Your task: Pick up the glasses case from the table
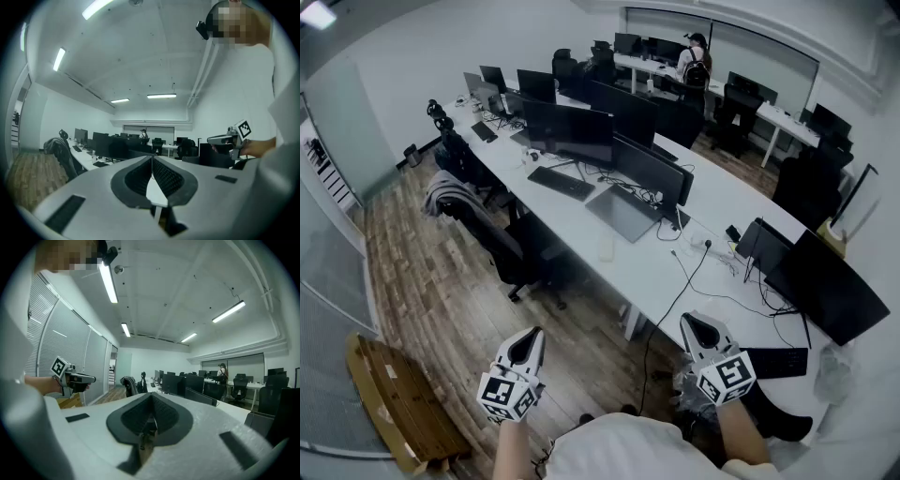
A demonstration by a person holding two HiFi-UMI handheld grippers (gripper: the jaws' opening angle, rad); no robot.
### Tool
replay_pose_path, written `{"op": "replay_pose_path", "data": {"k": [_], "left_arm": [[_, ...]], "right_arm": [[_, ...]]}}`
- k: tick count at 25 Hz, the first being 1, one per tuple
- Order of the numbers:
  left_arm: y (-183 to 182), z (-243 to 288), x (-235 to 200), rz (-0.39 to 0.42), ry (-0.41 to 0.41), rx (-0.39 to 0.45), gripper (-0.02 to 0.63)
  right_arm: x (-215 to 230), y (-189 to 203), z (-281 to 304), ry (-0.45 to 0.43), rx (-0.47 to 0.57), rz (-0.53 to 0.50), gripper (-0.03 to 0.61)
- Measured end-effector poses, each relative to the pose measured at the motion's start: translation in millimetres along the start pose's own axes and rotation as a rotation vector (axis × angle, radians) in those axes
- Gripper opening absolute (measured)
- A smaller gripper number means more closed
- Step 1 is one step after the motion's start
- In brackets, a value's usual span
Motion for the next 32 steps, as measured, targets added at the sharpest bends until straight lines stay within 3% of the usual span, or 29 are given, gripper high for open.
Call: {"op": "replay_pose_path", "data": {"k": [11,32], "left_arm": [[-11.8,-1.1,12.0,-0.014,-0.022,-0.021,0.014],[18.3,23.0,58.2,-0.028,-0.046,-0.044,0.014]], "right_arm": [[1.7,-2.9,-4.5,-0.018,0.007,0.004,-0.003],[48.5,24.0,-7.5,-0.067,-0.038,0.052,-0.002]]}}
Point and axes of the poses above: the fingertips, and each gripper's own axes: z forward along the fingers, x to its right, y out of its underside, the point moved 9 cm from there along -z, backward along the fingers, and after that the axes turned 4 degrees about y, right-handed, at the moved point
